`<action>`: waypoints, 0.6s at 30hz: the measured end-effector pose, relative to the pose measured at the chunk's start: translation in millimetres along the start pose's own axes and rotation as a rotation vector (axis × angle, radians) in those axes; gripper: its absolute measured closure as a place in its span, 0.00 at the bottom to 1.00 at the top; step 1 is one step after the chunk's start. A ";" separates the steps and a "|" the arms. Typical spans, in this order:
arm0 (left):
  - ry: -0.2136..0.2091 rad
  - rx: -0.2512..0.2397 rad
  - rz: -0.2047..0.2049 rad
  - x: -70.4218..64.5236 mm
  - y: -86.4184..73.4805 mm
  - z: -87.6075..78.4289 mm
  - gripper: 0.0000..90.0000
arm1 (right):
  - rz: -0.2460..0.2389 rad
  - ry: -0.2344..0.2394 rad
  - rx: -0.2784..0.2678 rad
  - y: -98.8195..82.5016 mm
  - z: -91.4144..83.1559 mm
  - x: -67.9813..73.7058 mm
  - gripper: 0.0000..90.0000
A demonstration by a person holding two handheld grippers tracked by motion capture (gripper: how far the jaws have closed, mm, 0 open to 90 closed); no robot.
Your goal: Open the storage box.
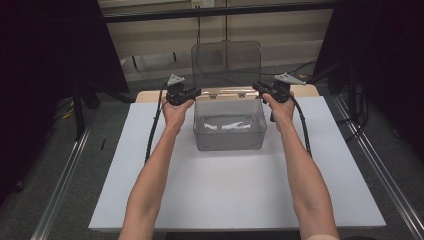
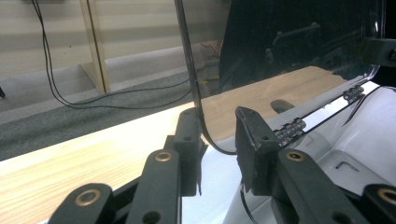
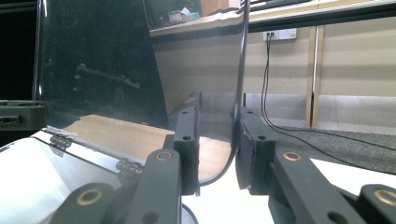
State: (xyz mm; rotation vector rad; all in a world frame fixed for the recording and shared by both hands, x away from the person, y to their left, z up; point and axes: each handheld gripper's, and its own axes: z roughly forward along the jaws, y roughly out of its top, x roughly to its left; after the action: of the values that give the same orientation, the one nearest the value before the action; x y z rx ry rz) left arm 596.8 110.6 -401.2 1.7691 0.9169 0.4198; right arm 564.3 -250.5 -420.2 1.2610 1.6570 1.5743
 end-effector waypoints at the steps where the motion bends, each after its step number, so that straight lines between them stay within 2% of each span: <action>1: 0.000 0.003 -0.002 -0.2 0.4 0.0 0.79 | 0.009 0.002 0.003 0.1 0.2 0.0 0.79; 13: -0.002 0.023 -0.030 1.7 1.2 2.6 0.75 | 0.058 -0.018 0.042 2.4 4.6 0.3 0.76; 18: 0.014 0.029 -0.043 2.1 1.3 4.7 0.72 | 0.089 -0.019 0.074 3.2 6.4 -1.0 0.75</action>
State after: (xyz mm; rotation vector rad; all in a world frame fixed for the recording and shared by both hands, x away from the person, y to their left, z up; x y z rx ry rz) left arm 601.8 109.0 -402.1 1.7717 0.9739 0.3925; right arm 571.1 -248.8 -418.5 1.4005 1.6818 1.5602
